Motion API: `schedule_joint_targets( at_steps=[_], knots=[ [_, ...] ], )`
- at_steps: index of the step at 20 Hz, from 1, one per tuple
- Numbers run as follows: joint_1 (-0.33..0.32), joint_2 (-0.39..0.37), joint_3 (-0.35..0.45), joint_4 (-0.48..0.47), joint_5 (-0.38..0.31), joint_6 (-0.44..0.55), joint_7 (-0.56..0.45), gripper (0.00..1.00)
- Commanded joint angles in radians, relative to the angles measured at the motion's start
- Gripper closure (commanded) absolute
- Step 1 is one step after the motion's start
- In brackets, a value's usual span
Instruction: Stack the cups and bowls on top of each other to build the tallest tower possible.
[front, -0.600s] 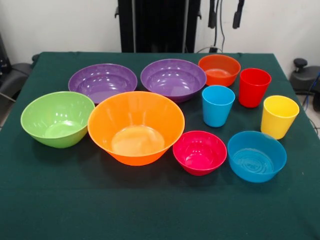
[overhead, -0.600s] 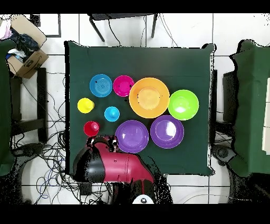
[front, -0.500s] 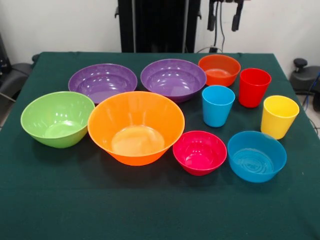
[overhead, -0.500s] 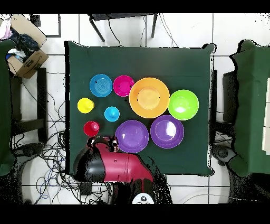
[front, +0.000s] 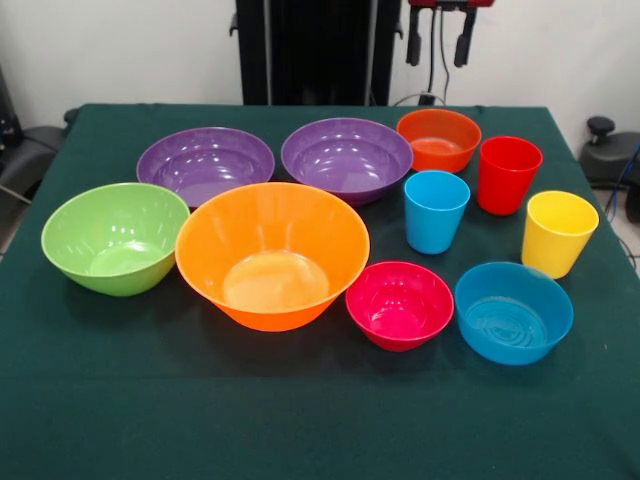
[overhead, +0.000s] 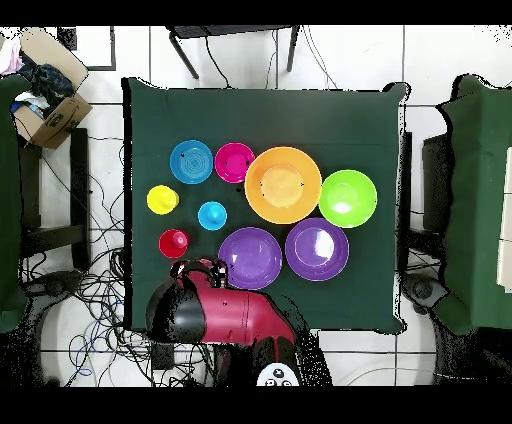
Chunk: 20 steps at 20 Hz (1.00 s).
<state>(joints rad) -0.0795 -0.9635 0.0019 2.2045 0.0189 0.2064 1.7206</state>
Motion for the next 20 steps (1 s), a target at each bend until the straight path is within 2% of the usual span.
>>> schedule_joint_targets(
  at_steps=[1, 7, 12, 20],
  knots=[
    [0.016, 0.014, 0.021, 0.062, 0.010, 0.017, 0.179, 0.00],
    [0.022, 0.019, 0.020, 0.083, 0.037, 0.018, 0.220, 0.00],
    [0.053, 0.005, -0.012, 0.086, 0.031, 0.020, 0.254, 0.00],
    [0.058, 0.012, -0.030, 0.089, 0.032, 0.021, 0.303, 0.00]
  ],
)
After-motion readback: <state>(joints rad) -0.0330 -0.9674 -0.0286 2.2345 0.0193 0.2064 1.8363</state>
